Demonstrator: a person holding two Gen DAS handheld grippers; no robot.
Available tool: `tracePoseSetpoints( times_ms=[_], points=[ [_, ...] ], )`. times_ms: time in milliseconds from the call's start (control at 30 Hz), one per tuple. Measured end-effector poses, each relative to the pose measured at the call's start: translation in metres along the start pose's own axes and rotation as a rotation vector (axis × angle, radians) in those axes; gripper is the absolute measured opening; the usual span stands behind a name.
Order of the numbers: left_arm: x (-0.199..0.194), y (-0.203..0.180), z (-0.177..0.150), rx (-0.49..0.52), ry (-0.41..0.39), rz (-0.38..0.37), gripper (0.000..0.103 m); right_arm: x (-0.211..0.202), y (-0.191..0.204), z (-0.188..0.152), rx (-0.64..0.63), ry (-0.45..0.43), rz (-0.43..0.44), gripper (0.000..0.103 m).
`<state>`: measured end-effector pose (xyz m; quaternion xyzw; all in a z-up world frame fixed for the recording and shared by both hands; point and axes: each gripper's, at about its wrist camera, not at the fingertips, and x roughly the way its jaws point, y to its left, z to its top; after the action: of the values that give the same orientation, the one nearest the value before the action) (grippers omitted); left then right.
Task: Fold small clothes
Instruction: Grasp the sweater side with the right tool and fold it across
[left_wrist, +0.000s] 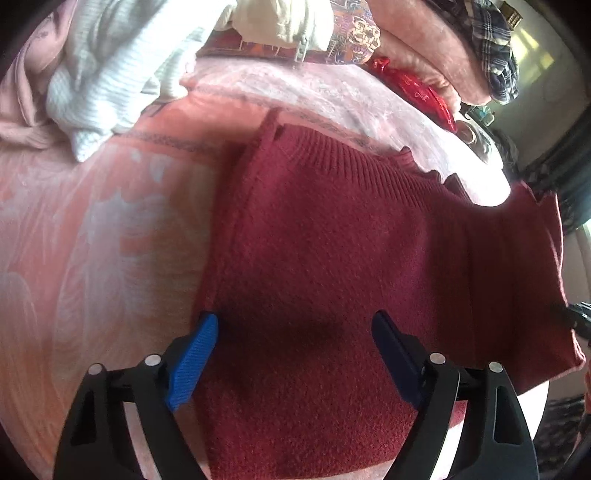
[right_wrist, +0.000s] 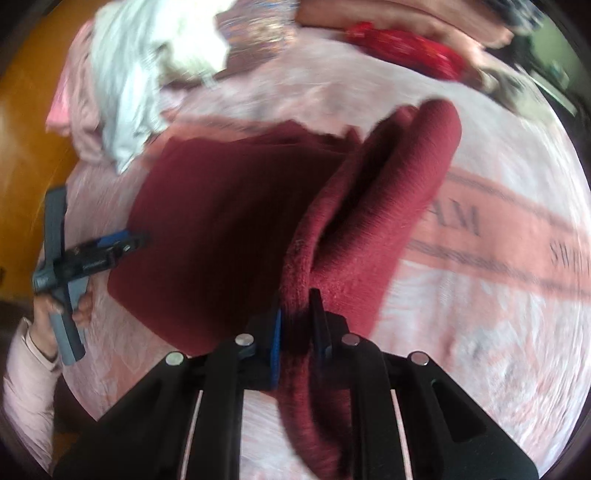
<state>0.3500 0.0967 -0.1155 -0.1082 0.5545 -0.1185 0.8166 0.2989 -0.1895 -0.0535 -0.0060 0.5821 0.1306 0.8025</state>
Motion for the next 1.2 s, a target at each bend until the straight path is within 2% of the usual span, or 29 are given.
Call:
tracePoseSetpoints(
  times_ms=[100,233,400,467,567,600,667,700,833,900,967,1033,1133,1200],
  points=[
    [0.001,0.001,0.0,0.007,0.0,-0.004,0.085,0.01,0.022,0.004,-0.028,0.009,0.03,0.011],
    [0.002,-0.001,-0.002,0.033,-0.005,0.002,0.085,0.043,0.048,0.009,-0.066,0.066,-0.02,0.011],
    [0.003,-0.004,-0.004,0.061,-0.01,0.019,0.086,0.077,0.055,0.001,-0.081,0.131,-0.059,0.013],
    [0.002,-0.003,-0.004,0.047,-0.014,0.016,0.086,0.08,0.053,0.001,-0.073,0.138,-0.036,0.017],
    [-0.003,-0.003,-0.001,0.019,-0.026,0.001,0.086,0.071,0.049,0.001,-0.042,0.13,0.071,0.033],
    [-0.008,-0.004,0.0,0.006,-0.038,-0.01,0.086,0.063,0.046,0.001,-0.027,0.117,0.11,0.034],
    [-0.017,-0.007,0.0,-0.013,-0.057,-0.028,0.086,0.042,0.037,-0.002,0.004,0.087,0.204,0.032],
    [-0.022,-0.011,0.0,-0.018,-0.061,-0.041,0.086,0.031,0.03,-0.004,0.025,0.069,0.213,0.032],
    [-0.038,-0.052,-0.004,0.017,-0.064,-0.144,0.089,-0.001,-0.007,-0.014,0.075,0.008,0.213,0.033],
    [-0.036,-0.073,-0.008,0.033,-0.042,-0.186,0.09,-0.012,-0.032,-0.021,0.117,-0.014,0.229,0.033],
    [-0.025,-0.097,-0.012,0.051,0.005,-0.224,0.091,-0.015,-0.049,-0.03,0.137,-0.028,0.197,0.033],
    [-0.01,-0.118,-0.014,0.066,0.054,-0.229,0.091,-0.013,-0.067,-0.038,0.168,-0.026,0.193,0.033],
    [0.009,-0.136,-0.013,0.085,0.077,-0.163,0.091,-0.002,-0.085,-0.049,0.195,-0.02,0.211,0.033],
    [0.019,-0.143,-0.012,0.075,0.096,-0.173,0.091,0.009,-0.091,-0.054,0.198,0.002,0.212,0.033]
  ],
)
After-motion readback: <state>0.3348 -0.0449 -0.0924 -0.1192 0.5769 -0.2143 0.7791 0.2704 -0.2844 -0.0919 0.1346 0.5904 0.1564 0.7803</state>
